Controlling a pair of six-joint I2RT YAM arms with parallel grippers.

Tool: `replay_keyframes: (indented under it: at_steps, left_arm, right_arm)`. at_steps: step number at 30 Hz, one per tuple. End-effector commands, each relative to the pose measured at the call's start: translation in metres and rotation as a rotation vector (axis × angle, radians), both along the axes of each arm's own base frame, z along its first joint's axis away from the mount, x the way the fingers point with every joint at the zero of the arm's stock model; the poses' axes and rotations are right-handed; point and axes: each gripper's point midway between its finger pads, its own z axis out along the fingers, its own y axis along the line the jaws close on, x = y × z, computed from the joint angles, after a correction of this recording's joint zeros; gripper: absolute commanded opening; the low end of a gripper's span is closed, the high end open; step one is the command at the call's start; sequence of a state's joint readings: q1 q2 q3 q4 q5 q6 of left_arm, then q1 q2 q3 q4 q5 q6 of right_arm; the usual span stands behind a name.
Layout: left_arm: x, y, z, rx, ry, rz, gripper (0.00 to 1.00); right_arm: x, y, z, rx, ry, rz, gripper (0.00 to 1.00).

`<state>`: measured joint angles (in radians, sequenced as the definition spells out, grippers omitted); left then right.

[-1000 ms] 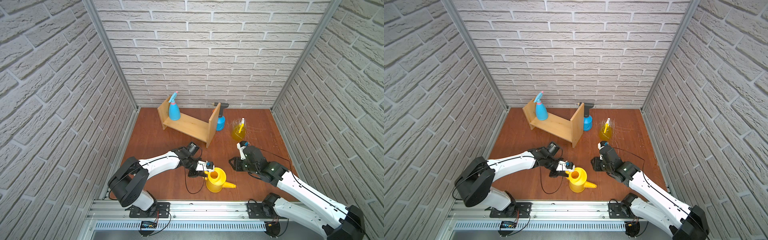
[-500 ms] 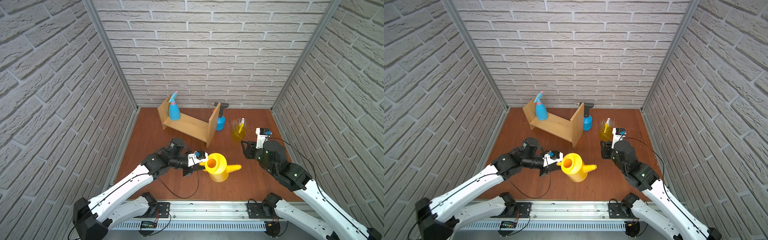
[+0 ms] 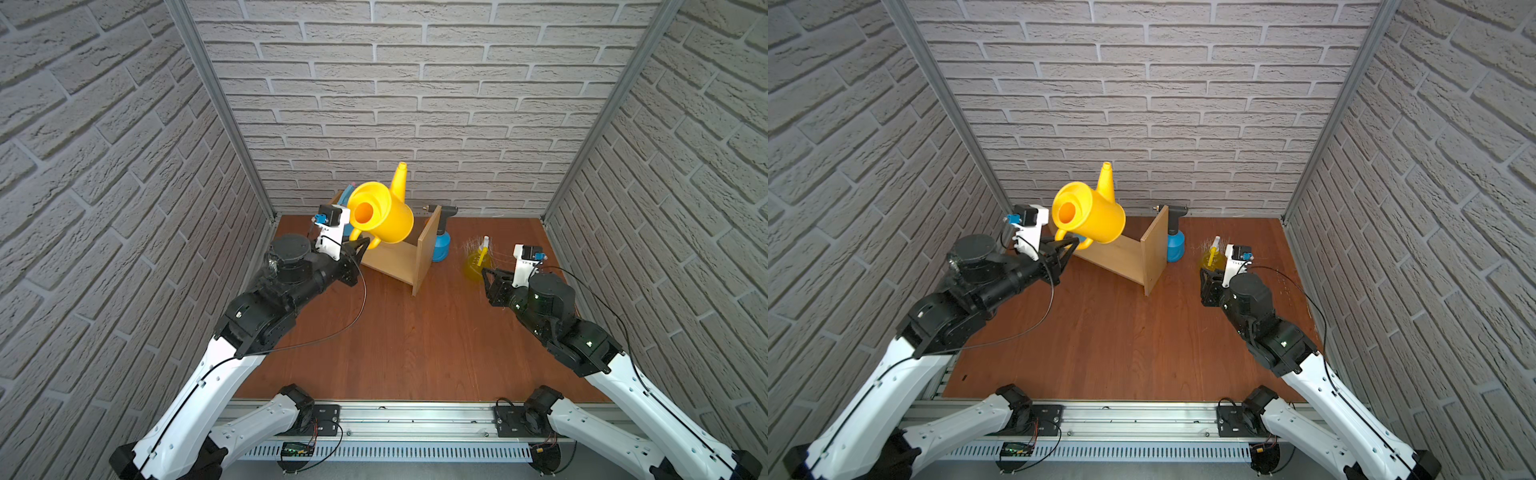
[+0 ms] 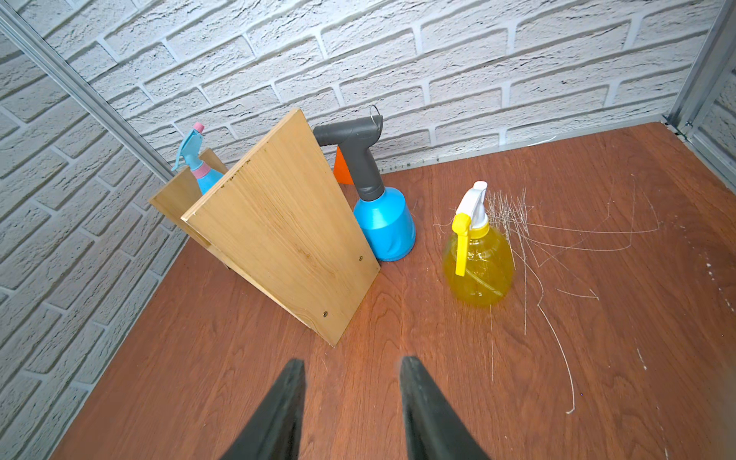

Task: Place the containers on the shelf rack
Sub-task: 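Place the container on the shelf.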

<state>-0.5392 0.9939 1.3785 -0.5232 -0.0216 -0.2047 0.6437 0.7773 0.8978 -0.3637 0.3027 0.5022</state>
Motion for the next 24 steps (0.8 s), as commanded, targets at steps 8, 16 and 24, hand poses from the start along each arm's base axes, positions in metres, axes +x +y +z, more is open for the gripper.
replay_keyframes:
  at_steps: [8,16,24]
  left_arm:
    - [0.102,0.013,-0.069,0.052,0.233,0.320,0.00]
    - [0.160,-0.015,-0.153,0.250,0.314,0.258,0.00]
    - [0.204,-0.024,-0.205,0.303,0.371,0.259,0.00]
  right_arm:
    - [0.003,0.009,-0.003,0.025,0.014,0.029,0.45]
    - [0.000,0.003,-0.014,0.014,0.028,0.012,0.46]
    - [0.002,0.006,-0.019,0.005,0.046,0.018,0.46]
